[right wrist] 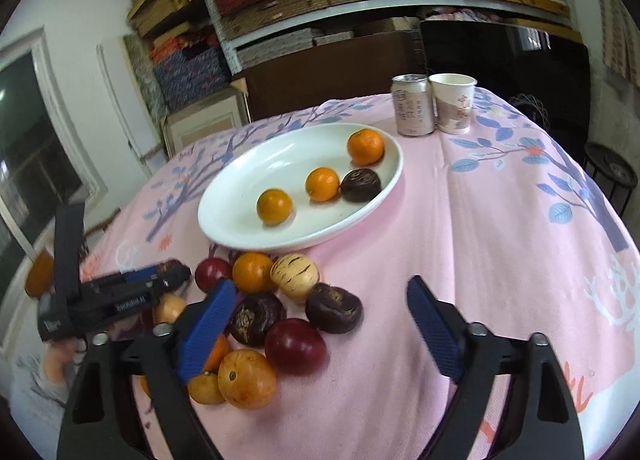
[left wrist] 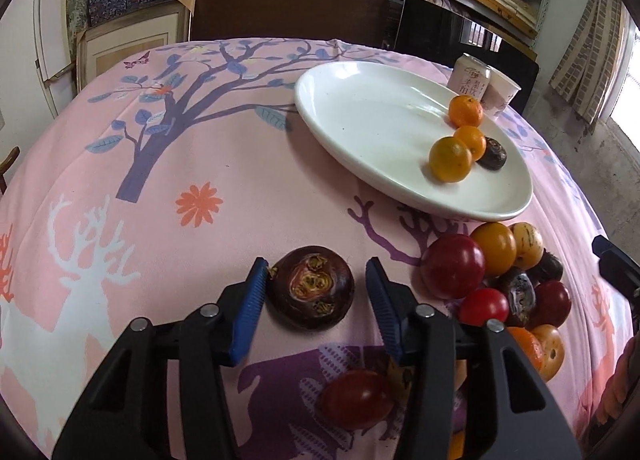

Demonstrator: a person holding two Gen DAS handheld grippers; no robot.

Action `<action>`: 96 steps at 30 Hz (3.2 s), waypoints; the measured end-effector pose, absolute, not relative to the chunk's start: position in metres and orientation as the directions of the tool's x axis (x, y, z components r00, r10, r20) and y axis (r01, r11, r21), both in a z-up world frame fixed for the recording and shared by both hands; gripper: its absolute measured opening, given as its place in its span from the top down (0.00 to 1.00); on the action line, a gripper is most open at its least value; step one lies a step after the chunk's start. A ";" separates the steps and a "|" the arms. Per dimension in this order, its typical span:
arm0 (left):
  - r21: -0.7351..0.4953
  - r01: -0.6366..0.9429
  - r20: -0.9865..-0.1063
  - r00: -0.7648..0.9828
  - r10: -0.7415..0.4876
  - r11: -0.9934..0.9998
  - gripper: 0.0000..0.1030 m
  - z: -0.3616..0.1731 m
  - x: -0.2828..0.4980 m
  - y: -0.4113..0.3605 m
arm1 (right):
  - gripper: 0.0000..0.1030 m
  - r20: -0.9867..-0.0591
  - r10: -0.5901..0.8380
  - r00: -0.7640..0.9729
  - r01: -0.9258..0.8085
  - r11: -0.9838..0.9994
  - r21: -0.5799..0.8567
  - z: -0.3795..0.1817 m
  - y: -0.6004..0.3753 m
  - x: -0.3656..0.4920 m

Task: Organize fruits
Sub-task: 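Grasp the dark purple fruit with the left gripper while the right grasps the speckled pepino, then lower both fruits onto the white plate and open both grippers, then lower the left gripper onto the red tomato and close it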

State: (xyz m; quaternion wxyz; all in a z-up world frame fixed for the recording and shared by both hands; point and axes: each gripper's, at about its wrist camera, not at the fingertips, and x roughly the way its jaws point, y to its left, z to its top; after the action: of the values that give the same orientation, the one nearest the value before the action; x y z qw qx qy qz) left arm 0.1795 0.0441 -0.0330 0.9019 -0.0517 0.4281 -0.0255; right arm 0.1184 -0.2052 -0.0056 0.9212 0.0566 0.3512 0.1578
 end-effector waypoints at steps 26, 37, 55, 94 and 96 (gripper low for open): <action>-0.105 -0.007 -0.771 0.633 -0.076 0.994 0.56 -0.034 0.180 0.043 | 0.63 -0.726 0.329 0.604 -0.347 0.929 0.132 -0.036 -0.164 0.168; -0.079 -0.002 -0.748 0.661 -0.058 0.997 0.60 -0.026 0.171 0.042 | 0.69 -0.666 0.358 0.654 -0.332 0.927 0.172 -0.016 -0.187 0.138; -0.076 0.021 -0.675 0.734 -0.067 0.997 0.42 0.023 0.242 -0.008 | 0.53 -0.592 0.393 0.704 -0.284 0.919 0.273 0.012 -0.185 0.195; -0.024 -0.082 -0.738 0.674 0.038 0.996 0.13 -0.021 0.093 0.051 | 0.11 -0.572 0.318 0.756 -0.096 0.918 0.384 -0.011 -0.264 0.107; 0.003 -0.050 -0.742 0.670 0.036 0.999 0.13 -0.023 0.095 0.043 | 0.11 -0.573 0.319 0.755 -0.101 0.920 0.379 -0.011 -0.262 0.107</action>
State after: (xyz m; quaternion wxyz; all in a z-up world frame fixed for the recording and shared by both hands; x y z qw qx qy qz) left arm 0.0946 0.0431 -0.0229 0.9137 -0.0085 0.4055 0.0234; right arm 0.1071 -0.2623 -0.0110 0.9221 0.1646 0.3311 0.1138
